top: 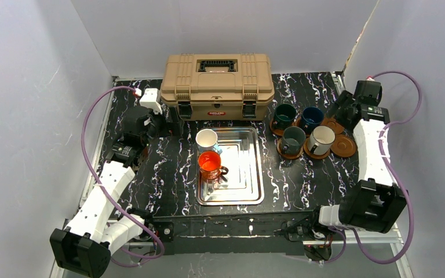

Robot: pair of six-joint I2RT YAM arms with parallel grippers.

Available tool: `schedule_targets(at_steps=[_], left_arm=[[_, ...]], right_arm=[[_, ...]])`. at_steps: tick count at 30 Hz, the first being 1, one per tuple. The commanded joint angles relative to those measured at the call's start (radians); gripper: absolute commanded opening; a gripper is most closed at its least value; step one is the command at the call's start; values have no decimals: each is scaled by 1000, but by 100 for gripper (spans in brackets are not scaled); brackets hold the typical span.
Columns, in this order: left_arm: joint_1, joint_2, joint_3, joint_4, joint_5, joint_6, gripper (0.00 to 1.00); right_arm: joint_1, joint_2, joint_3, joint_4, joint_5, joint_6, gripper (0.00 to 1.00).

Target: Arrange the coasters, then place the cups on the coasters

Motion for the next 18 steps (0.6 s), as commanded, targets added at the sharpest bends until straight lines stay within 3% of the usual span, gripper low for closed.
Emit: schedule_targets(at_steps=[1, 18], left_arm=[[-4, 17, 12, -1, 42, -14, 98], [-4, 18, 14, -3, 53, -25, 98]], right_arm=[[129, -33, 72, -17, -18, -35, 78], [651, 93, 155, 3, 43, 17, 74]])
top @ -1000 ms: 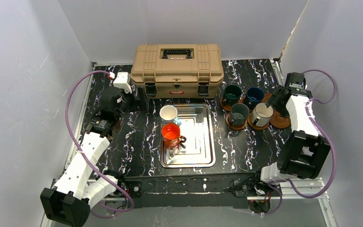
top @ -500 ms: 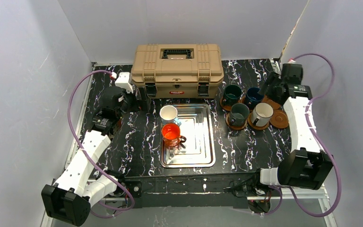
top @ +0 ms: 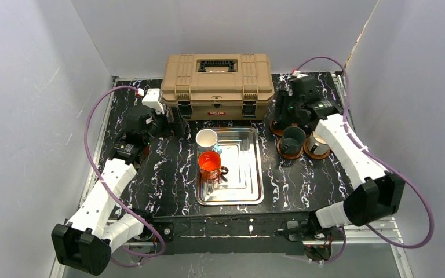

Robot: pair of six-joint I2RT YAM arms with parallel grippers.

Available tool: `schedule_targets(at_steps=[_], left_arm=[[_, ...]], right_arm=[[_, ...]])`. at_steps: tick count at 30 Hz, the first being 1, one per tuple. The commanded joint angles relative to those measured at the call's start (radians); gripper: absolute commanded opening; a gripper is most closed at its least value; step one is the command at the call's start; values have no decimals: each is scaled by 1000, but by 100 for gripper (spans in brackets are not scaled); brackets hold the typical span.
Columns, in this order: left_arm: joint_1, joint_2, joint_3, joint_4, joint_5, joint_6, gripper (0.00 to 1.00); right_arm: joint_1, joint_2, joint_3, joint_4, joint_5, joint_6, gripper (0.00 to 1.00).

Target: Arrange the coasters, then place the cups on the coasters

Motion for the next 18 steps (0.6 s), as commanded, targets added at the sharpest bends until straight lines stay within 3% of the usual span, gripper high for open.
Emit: schedule_targets(at_steps=[1, 10, 18], left_arm=[[-4, -18, 14, -4, 2, 3, 98], [-4, -15, 15, -6, -8, 8, 98], [-4, -11, 16, -5, -5, 8, 98]], right_arm=[[115, 76, 88, 20, 27, 20, 74], [354, 292, 251, 73, 5, 30, 73], [460, 474, 397, 72, -8, 26, 72]])
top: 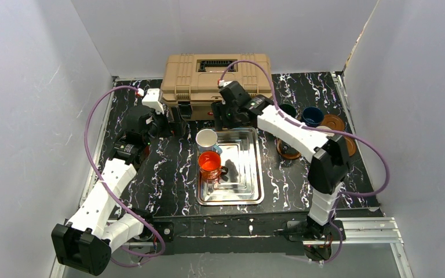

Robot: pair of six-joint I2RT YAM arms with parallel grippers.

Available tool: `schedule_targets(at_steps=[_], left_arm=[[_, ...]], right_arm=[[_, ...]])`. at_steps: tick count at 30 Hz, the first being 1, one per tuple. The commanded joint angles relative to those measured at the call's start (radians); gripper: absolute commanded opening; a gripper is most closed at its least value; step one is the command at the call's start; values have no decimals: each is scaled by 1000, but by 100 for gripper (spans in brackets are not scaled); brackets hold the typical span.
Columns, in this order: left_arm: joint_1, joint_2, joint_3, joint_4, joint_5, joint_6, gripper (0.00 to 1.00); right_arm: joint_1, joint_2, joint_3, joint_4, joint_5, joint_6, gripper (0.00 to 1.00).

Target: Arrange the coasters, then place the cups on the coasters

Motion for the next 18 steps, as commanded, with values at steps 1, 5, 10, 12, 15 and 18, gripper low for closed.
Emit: schedule_targets(at_steps=[1, 5, 10, 12, 15, 18], left_arm=[[-4, -11, 16, -5, -3, 7, 98], [-4, -13, 16, -5, -1, 6, 98], [-4, -25, 17, -7, -6, 8, 98], [-4, -28, 18, -9, -13, 13, 98], [-4, -30, 19, -9, -18, 15, 98], [-4, -26, 18, -9, -18, 16, 98]], right_arm=[[39, 78, 110, 13, 3, 5, 72], [66, 139, 160, -20, 15, 0, 71], [89, 199, 210, -65, 46, -14, 67], [98, 221, 230, -80, 55, -20, 65], [112, 248, 256, -102, 89, -35, 61], [120, 267, 269, -113, 127, -41, 54]])
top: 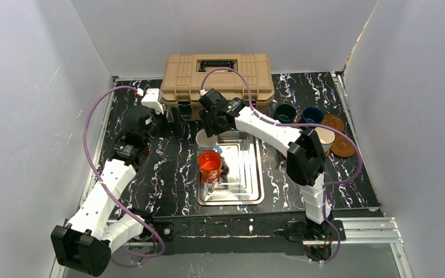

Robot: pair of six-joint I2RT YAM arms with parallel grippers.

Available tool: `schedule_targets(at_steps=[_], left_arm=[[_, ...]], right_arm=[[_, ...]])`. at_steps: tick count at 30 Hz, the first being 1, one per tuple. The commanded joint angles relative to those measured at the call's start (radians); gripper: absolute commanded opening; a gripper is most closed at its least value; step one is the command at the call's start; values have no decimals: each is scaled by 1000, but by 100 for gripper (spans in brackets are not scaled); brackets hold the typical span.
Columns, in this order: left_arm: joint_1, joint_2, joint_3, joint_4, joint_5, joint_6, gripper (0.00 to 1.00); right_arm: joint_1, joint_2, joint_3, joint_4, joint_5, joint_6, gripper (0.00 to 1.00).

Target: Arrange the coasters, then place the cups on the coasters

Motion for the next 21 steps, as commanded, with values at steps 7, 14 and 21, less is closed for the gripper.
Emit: schedule_targets(at_steps=[7, 14, 21], left_arm=[[-4, -17, 12, -1, -2, 13, 98], [-4, -16, 13, -2, -3, 10, 98], [-4, -31, 13, -3, -7, 9, 98]], right_arm=[[28, 40, 39, -22, 74, -31, 43], [37, 25, 48, -33, 93, -4, 15], [39, -47, 54, -73, 195, 41, 1]])
